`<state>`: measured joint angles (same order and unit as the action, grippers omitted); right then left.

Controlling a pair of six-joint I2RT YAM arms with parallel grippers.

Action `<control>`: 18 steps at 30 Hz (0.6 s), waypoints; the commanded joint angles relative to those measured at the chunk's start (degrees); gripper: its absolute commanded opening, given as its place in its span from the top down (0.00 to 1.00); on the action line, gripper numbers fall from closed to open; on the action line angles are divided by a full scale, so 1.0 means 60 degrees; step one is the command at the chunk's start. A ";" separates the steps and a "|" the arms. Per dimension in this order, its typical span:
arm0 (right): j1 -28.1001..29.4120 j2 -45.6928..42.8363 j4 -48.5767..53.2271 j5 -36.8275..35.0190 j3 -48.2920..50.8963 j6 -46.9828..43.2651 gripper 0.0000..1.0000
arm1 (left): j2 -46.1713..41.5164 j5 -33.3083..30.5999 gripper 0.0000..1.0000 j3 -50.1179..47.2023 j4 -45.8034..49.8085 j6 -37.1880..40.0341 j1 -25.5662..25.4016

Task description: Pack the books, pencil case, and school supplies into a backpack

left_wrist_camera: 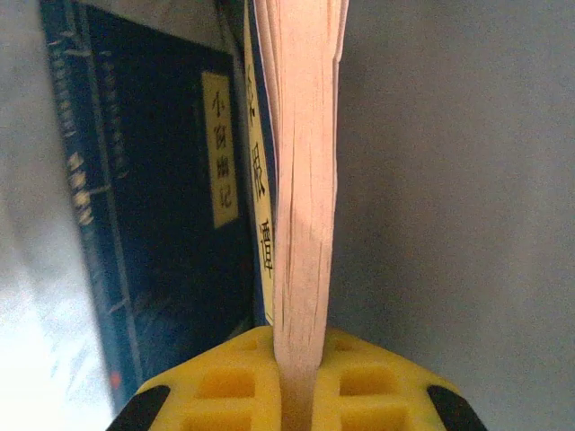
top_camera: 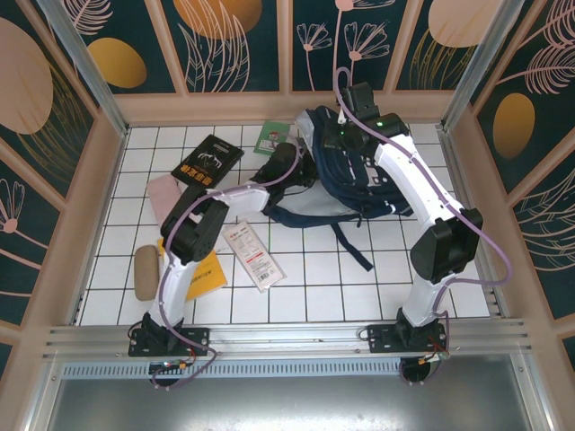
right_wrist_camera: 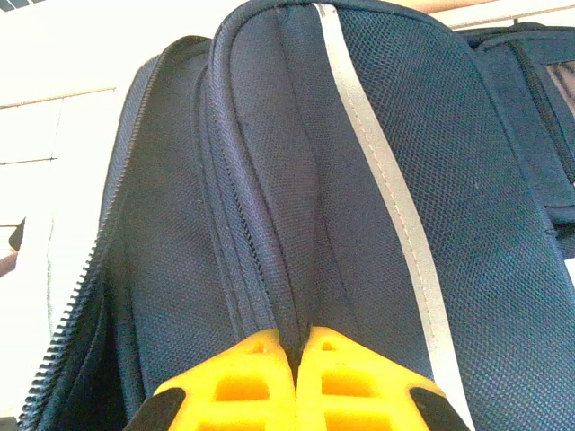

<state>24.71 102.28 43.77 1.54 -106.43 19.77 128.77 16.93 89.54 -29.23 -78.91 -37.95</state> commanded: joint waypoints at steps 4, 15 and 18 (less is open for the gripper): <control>-0.0115 -0.1003 -0.1247 0.0359 -0.0100 0.0474 1.00 | 0.1572 -0.1155 0.80 0.2685 0.2193 0.0442 -0.0437; -0.0483 -0.1287 -0.1473 0.0480 0.0738 0.0413 1.00 | 0.0478 -0.1371 0.23 0.2630 0.3720 0.1856 -0.0504; -0.0601 -0.1335 -0.1616 0.0519 0.1083 0.0369 1.00 | -0.0220 -0.1504 0.18 0.2115 0.4127 0.2116 -0.0511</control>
<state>22.09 98.28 40.29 3.77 -100.73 21.39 134.23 9.34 103.90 -7.03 -69.84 -40.62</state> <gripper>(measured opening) 0.064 0.804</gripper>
